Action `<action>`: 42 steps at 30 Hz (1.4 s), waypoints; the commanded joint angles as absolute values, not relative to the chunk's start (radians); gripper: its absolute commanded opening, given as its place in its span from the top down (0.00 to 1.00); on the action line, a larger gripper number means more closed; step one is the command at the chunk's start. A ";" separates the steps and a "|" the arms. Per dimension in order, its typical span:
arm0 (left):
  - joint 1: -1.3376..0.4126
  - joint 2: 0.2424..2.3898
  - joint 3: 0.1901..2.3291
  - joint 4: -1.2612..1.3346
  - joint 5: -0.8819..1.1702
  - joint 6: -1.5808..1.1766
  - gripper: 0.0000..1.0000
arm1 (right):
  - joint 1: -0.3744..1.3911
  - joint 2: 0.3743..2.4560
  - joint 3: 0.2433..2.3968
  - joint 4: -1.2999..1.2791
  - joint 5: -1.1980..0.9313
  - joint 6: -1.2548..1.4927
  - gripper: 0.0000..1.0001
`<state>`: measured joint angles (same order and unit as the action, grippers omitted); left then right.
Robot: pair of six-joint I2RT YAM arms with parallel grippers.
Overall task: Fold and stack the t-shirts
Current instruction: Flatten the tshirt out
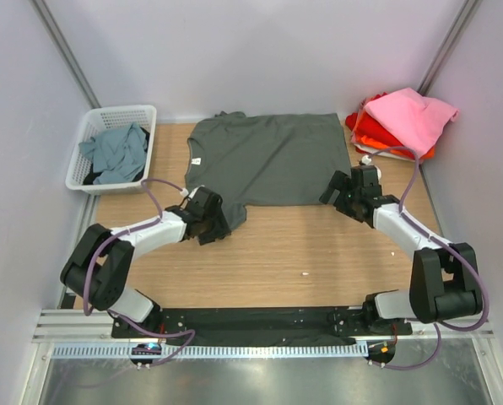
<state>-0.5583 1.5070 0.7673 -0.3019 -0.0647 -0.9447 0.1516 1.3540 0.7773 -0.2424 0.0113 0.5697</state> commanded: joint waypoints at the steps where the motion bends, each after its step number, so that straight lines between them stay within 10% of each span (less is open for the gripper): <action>1: -0.569 1.528 0.764 -0.290 -0.129 -0.957 0.47 | 0.109 1.339 0.747 -0.184 -0.023 0.627 0.00; 7: -0.569 1.545 0.770 -0.265 -0.143 -0.940 1.00 | -0.084 1.411 0.701 -0.120 -0.184 0.670 0.04; 25: -0.569 1.471 0.680 -0.173 -0.149 -0.953 1.00 | -0.190 1.644 0.761 0.054 -0.179 0.712 0.39; 37: -0.569 1.445 0.658 -0.155 -0.153 -0.957 1.00 | -0.192 1.693 0.772 0.104 -0.225 0.709 0.98; 42: -0.569 1.393 0.641 -0.181 -0.164 -0.953 1.00 | -0.190 1.651 0.758 0.086 -0.232 0.703 0.99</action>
